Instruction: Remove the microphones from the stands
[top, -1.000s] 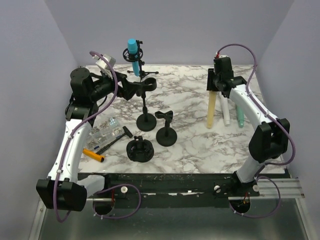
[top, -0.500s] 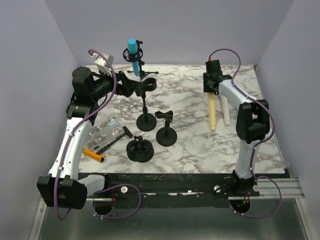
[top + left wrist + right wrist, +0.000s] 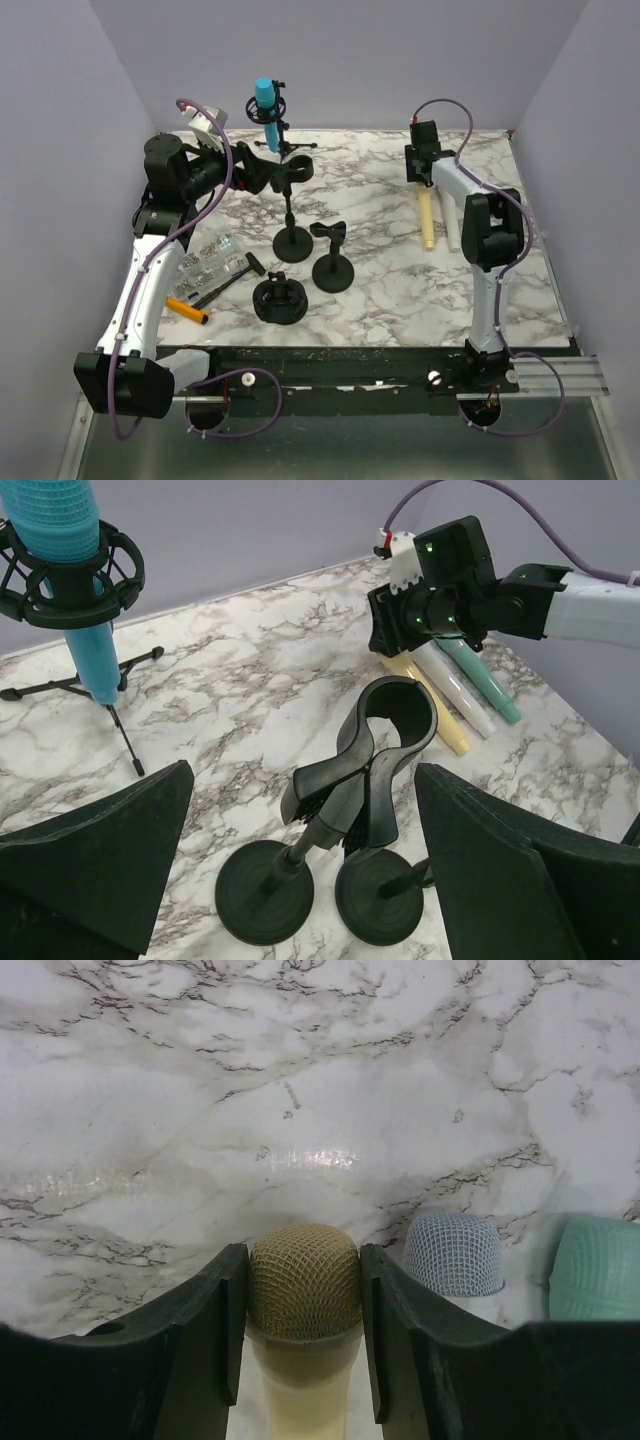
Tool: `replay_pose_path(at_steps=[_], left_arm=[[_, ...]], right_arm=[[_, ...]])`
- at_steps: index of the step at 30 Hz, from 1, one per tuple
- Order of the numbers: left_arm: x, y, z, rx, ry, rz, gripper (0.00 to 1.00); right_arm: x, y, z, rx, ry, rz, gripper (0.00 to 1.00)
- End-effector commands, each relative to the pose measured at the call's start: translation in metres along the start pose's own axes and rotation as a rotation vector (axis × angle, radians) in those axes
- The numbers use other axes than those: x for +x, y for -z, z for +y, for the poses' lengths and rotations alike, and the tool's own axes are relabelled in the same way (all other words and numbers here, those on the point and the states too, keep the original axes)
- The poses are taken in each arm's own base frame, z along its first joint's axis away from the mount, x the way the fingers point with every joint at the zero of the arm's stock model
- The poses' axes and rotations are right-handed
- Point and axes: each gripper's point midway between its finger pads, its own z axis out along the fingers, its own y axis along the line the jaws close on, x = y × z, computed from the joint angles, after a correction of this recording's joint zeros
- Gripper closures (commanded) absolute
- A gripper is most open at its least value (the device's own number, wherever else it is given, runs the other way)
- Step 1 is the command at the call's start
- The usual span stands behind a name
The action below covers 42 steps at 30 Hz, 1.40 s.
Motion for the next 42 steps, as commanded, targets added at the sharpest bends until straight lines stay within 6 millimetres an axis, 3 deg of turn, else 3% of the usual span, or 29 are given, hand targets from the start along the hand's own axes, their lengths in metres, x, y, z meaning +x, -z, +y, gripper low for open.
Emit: replay_pose_path(at_steps=[1,8,12,17,21,24,26,31,36,39,42], left_arm=[[0.001,-0.001,0.004,-0.013,0.004,-0.001,0.05],[-0.003,0.005,-0.003,-0.001,-0.007,-0.020,0.06],[-0.005,0.007,-0.006,0.006,-0.016,-0.025,0.06],[-0.008,0.010,-0.012,0.023,-0.032,-0.035,0.06],[-0.009,0.012,-0.014,0.019,-0.045,-0.039,0.06],[-0.010,0.013,-0.015,0.007,-0.048,-0.044,0.05],[-0.010,0.014,-0.018,0.013,-0.047,-0.044,0.03],[-0.013,0.018,-0.024,0.005,-0.064,-0.060,0.02],[-0.011,0.020,-0.021,-0.020,-0.078,-0.069,0.02],[-0.011,0.019,-0.021,-0.020,-0.076,-0.063,0.01],[-0.010,0.019,-0.021,-0.016,-0.073,-0.062,0.02]], right_arm=[[-0.008,-0.012,-0.003,0.023,0.010,-0.027,0.81],[0.000,-0.023,0.002,0.014,0.023,0.016,0.64],[0.000,-0.022,0.003,0.004,0.029,0.027,0.49],[-0.003,-0.017,0.001,0.000,0.047,0.024,0.31],[-0.018,0.000,0.000,-0.016,0.020,0.006,0.25],[-0.045,0.030,0.006,-0.085,-0.048,-0.058,0.23],[-0.063,0.057,0.023,-0.217,-0.114,-0.107,0.22],[-0.101,0.159,0.091,-0.779,-0.359,-0.228,0.20],[-0.109,0.260,0.127,-1.204,-0.569,-0.307,0.11],[-0.102,0.303,0.148,-1.343,-0.640,-0.309,0.00],[-0.091,0.338,0.180,-1.396,-0.628,-0.261,0.00]])
